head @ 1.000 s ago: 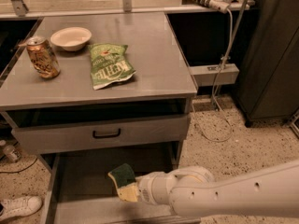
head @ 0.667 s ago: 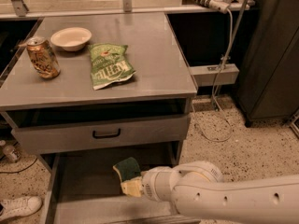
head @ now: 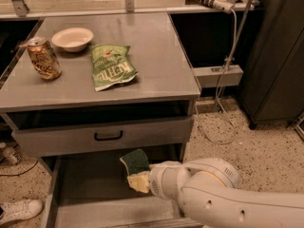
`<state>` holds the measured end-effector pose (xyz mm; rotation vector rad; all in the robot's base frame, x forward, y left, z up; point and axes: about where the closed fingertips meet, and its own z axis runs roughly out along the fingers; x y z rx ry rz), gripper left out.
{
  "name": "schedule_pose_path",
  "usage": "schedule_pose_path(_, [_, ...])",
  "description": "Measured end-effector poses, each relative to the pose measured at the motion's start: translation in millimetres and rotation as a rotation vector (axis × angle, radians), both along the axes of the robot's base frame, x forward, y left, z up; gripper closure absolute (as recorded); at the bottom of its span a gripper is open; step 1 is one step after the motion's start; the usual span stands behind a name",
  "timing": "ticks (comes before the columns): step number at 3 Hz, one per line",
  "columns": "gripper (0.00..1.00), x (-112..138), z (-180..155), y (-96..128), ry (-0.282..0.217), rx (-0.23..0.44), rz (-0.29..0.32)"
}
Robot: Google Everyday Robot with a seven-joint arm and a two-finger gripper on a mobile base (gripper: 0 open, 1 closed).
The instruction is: Pick sponge from middle drawer and place on counter
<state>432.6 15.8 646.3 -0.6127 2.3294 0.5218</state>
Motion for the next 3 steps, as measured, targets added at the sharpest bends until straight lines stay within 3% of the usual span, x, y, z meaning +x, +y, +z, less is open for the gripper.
schedule_pose_path(1, [1.00, 10, 13, -1, -0.017, -0.026, 0.002])
schedule_pose_path(3, [1.00, 39, 93, -26, -0.097, -0.080, -0.059])
